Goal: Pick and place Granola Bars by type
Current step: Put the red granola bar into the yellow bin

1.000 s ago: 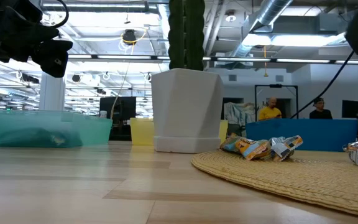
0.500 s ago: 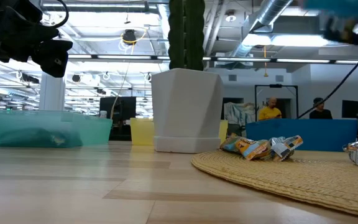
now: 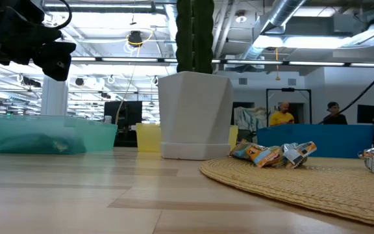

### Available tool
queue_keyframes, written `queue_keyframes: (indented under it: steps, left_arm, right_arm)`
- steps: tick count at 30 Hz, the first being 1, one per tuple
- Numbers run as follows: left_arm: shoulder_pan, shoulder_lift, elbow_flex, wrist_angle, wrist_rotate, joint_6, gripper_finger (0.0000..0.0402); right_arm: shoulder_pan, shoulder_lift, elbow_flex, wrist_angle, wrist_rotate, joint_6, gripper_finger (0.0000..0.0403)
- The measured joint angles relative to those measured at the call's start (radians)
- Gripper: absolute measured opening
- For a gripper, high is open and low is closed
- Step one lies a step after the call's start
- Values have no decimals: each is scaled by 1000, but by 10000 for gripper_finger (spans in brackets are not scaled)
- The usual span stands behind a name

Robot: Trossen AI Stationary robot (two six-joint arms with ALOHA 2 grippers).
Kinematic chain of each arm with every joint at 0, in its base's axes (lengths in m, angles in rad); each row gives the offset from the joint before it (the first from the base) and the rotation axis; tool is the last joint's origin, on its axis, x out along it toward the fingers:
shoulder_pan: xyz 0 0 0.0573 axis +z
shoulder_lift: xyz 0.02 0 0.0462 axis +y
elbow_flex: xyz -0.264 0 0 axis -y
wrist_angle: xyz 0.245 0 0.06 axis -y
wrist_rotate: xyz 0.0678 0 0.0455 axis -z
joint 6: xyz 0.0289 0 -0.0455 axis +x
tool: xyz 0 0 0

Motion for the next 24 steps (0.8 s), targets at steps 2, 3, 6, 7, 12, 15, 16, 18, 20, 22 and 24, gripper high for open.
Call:
queue_keyframes:
  steps: [2,3,6,7,12,15,16,18,20,22,24]
  left_arm:
    - [0,0,0,0,0,0,144]
    - [0,0,0,0,0,0,144]
    - [0,0,0,0,0,0,144]
    - [0,0,0,0,0,0,144]
    - [0,0,0,0,0,0,144]
    - [0,0,0,0,0,0,144]
    - [0,0,0,0,0,0,144]
    - [0,0,0,0,0,0,144]
    - [0,0,0,0,0,0,144]
    - [0,0,0,0,0,0,144]
    - [0,0,0,0,0,0,144]
  right_arm:
    - [-9,-13,0,1,0,-6,5]
    - [-12,-19,0,0,0,-16,5]
    - [-12,-27,0,-2,0,-26,4]
    - [-12,-28,0,-2,-1,-27,3]
    - [-44,-27,0,-2,-4,-52,5]
    - [-88,-27,0,-2,-3,-57,4]
    - [-105,-27,0,-2,-3,-67,4]
    - [-143,-27,0,-2,-3,-93,4]
    - [-188,-27,0,-2,-3,-116,4]
    - [-243,-27,0,-3,-3,-133,5]
    - [-302,-26,0,-3,-2,-151,5]
